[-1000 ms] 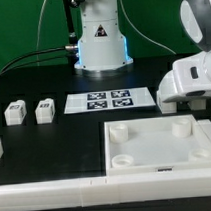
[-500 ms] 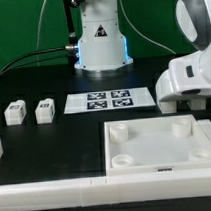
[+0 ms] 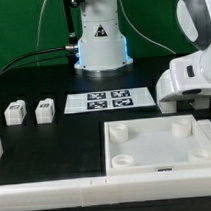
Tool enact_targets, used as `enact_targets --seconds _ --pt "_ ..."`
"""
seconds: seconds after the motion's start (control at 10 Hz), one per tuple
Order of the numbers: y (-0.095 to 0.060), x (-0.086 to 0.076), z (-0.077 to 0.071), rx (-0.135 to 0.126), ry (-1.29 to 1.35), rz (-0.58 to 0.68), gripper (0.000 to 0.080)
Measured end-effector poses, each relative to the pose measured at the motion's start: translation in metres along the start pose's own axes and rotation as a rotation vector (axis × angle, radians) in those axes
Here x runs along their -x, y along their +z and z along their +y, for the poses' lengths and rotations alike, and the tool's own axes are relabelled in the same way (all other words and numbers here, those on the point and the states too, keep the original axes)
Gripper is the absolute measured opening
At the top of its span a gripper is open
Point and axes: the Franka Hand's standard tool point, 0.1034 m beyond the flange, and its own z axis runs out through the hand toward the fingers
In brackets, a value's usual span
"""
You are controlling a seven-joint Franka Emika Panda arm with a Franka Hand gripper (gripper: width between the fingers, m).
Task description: Assemble one leg
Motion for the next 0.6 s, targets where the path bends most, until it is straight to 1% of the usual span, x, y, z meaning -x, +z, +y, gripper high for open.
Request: enact_targets --seconds 0.2,0.3,0.5,0.6 --pt "-0.003 0.004 0.001 0.004 0.001 -0.011 0.0291" --pt "-0.008 0.011 0.004 0.009 0.003 -0.026 0.0291" --pt "-0.024 0.028 0.010 0.024 0.007 -0.055 0.0291" --pt "-0.032 0.034 0.012 0.028 0.009 -0.061 0.0291"
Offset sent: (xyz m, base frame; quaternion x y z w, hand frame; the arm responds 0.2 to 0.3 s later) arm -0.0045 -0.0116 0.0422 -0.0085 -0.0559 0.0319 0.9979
